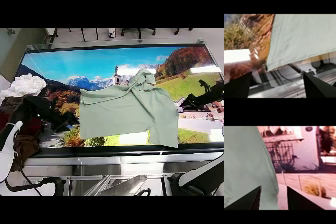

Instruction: Fold the shirts.

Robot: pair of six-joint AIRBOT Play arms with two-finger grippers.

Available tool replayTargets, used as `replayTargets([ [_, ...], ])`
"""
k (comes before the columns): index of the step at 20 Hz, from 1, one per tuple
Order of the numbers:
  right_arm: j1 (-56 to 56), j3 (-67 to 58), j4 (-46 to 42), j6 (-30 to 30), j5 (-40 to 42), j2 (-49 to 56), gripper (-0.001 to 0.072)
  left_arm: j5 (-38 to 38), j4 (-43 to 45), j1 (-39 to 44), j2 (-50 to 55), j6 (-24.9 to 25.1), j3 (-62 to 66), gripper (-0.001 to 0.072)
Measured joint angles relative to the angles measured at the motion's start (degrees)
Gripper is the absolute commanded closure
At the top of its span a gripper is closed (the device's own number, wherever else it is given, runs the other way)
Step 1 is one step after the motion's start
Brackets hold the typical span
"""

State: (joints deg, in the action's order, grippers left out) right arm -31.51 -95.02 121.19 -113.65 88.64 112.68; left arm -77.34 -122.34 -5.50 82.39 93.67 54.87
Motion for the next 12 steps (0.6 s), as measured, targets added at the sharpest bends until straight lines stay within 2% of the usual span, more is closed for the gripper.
replayTargets([
  [7,2.64,0.24,0.5,-2.16,1.97,2.86,0.0347,9.18,-5.62,3.43,-2.6,3.58,-12.81,0.0022],
  [8,3.08,0.24,0.44,-2.47,2.03,3.08,0.0348,10.16,-5.92,3.63,-2.69,3.76,-13.44,0.0074],
  [9,3.58,0.24,0.37,-2.64,2.16,3.28,0.0348,11.74,-6.21,3.76,-2.73,3.98,-13.81,0.0192],
  [10,4.0,0.26,0.28,-2.99,2.43,3.43,0.0348,13.44,-6.32,3.78,-2.71,4.37,-13.86,0.0234],
  [12,4.83,0.28,0.13,-3.23,2.84,3.61,0.0349,16.74,-6.82,3.91,-2.67,4.83,-13.25,0.0234],
])
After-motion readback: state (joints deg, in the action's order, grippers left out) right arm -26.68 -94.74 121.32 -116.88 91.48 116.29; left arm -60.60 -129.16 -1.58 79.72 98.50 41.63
